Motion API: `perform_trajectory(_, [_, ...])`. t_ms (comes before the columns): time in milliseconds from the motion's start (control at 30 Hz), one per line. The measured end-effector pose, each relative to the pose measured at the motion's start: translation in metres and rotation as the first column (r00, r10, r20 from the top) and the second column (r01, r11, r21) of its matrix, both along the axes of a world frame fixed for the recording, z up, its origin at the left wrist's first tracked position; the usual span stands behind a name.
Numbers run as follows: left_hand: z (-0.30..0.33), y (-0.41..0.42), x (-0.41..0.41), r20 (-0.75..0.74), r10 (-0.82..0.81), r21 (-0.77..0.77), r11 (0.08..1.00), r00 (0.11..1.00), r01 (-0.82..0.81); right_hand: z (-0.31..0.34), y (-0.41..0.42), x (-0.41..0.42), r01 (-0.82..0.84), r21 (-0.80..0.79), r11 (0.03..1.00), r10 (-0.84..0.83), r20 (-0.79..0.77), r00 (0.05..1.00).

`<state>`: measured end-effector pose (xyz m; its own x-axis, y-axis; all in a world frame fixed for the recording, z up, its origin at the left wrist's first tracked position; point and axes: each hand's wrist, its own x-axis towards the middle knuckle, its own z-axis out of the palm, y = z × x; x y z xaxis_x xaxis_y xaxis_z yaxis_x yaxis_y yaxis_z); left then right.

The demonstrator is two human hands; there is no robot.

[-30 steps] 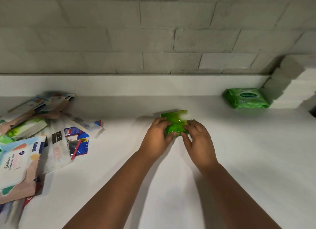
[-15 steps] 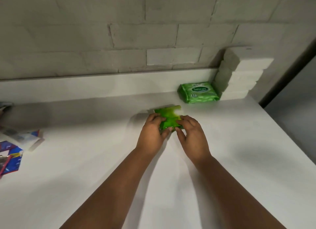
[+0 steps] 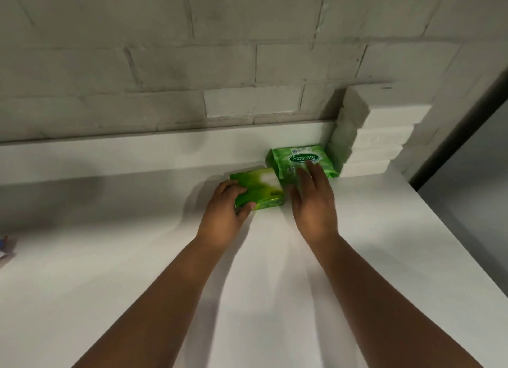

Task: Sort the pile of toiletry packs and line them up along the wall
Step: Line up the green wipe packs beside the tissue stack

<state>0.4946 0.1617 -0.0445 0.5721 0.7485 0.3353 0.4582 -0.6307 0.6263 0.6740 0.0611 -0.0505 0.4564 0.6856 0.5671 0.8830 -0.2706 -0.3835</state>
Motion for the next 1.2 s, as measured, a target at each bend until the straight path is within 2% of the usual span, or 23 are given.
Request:
perform_trajectory(267, [-0.002,0.028,0.009,0.014,0.005,0.025,1.0,1.0,-0.005,-0.008,0.026,0.029,-0.01,-0.114,0.993,0.014,0.033,0.999])
perform_trajectory(433, [-0.004,0.042,0.016,0.031,-0.027,0.05,0.998,0.999,0.026,-0.01,0.026,0.031,-0.019,-0.101,0.995,0.021,0.018,1.0])
perform_trajectory(933, [-0.007,0.044,0.028,0.043,0.014,0.062,0.998,0.999,-0.017,-0.005,0.025,0.027,-0.023,-0.133,0.991,0.021,-0.012,1.0])
perform_trajectory(1200, [-0.002,0.029,0.021,0.033,0.069,0.085,0.994,0.997,-0.072,-0.001,0.019,0.021,0.012,-0.148,0.989,-0.004,0.056,0.998])
